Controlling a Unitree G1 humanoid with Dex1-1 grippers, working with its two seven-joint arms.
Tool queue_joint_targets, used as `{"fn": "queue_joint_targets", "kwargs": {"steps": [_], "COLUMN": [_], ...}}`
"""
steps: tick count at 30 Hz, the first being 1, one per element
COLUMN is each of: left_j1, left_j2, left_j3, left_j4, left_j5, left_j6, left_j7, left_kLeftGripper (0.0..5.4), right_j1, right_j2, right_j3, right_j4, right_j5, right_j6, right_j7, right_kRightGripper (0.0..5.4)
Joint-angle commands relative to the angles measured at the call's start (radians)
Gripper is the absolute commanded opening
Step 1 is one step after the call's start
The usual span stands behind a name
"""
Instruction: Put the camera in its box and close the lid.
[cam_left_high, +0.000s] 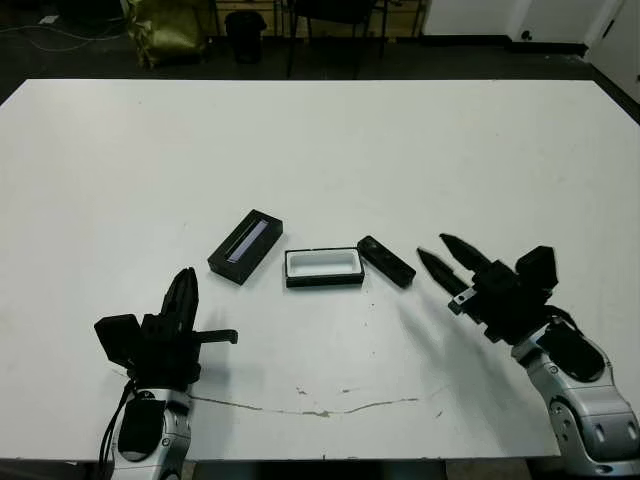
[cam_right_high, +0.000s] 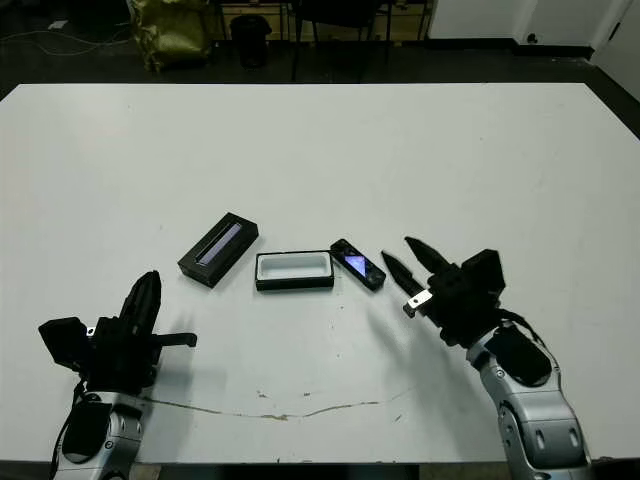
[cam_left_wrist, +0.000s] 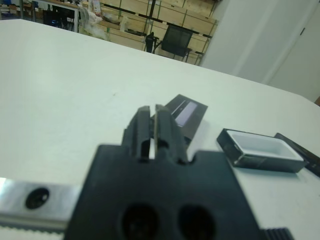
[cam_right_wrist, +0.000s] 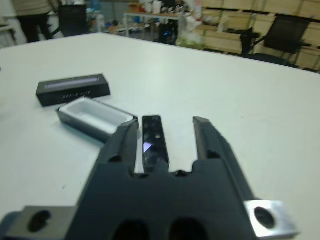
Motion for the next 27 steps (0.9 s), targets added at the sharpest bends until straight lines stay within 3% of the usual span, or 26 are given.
{"fn": "queue_joint_targets", "kwargs": {"steps": [1, 3, 9, 23, 27], "left_j1": [0.012, 0.010, 0.013, 0.015, 0.015], "left_j2": [-0.003, 0.000, -0.001, 0.003, 0.003], "left_j3": [0.000, 0.000, -0.001, -0.002, -0.005], "left_j4": [0.003, 0.014, 0.010, 0.006, 0.011], "left_j5": [-0.009, -0.007, -0.006, -0.004, 0.013], "left_j6": [0.020, 0.003, 0.017, 0.017, 0.008], "left_j7": [0.006, -0.003, 0.003, 0.000, 0.007], "left_kLeftGripper": [0.00, 0.00, 0.00, 0.00, 0.00], "right_j1": [-0.015, -0.016, -0.011, -0.018, -0.029], "right_j2": [-0.023, -0.030, -0.045, -0.033, -0.037], "right_j3": [0.015, 0.024, 0.043, 0.075, 0.083], "right_j4": [0.044, 0.038, 0.006, 0.034, 0.046], "right_j5": [-0.019, -0.034, -0.033, -0.096, -0.116], "right_j6": [-0.016, -0.006, 0.056, 0.067, 0.053], "right_j7": [0.034, 0.033, 0.035, 0.004, 0.005], "right_kRightGripper": [2.99, 3.41, 3.16, 0.03, 0.01]}}
